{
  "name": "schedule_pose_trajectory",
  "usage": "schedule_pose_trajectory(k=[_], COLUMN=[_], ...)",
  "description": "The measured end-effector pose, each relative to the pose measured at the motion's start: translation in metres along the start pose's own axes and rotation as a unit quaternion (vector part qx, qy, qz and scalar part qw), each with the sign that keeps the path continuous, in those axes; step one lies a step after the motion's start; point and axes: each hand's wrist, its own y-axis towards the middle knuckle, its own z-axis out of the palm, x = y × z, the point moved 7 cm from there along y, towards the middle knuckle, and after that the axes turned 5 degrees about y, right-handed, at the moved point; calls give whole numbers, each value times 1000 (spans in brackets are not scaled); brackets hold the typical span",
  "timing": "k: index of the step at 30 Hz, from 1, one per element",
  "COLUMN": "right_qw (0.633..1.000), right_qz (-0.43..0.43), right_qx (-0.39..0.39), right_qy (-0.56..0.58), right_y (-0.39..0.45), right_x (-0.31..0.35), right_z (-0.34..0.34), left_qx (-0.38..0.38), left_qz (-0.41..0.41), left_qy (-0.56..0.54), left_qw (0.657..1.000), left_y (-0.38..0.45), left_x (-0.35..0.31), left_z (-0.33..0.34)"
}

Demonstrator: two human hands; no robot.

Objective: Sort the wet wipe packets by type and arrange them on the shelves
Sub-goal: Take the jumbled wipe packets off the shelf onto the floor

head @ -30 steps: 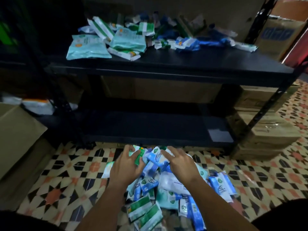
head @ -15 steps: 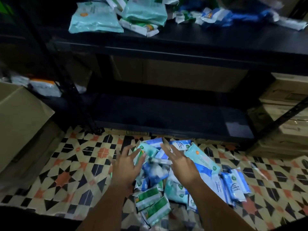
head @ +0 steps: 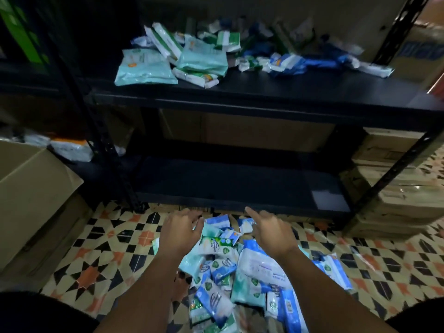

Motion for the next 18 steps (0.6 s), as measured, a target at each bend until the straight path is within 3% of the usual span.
schedule_pose_trajectory(k=[8, 13, 18], right_qw=[976, 946, 931], right_qz=[-75, -107, -114], right_qx=[-202, -306, -347], right_qy=[-10, -7, -1], right_y=[24, 46, 72], right_x=[21, 35, 60], right_z=[-113, -198, -262], left_qx=[-153, -251, -286], left_qz=[91, 152, 96], left_qy=[48, 95, 149], left_qw=[983, 951, 942], left_y=[67, 121, 163], left_x=[-42, -69, -63], left_z=[-111, -197, -267])
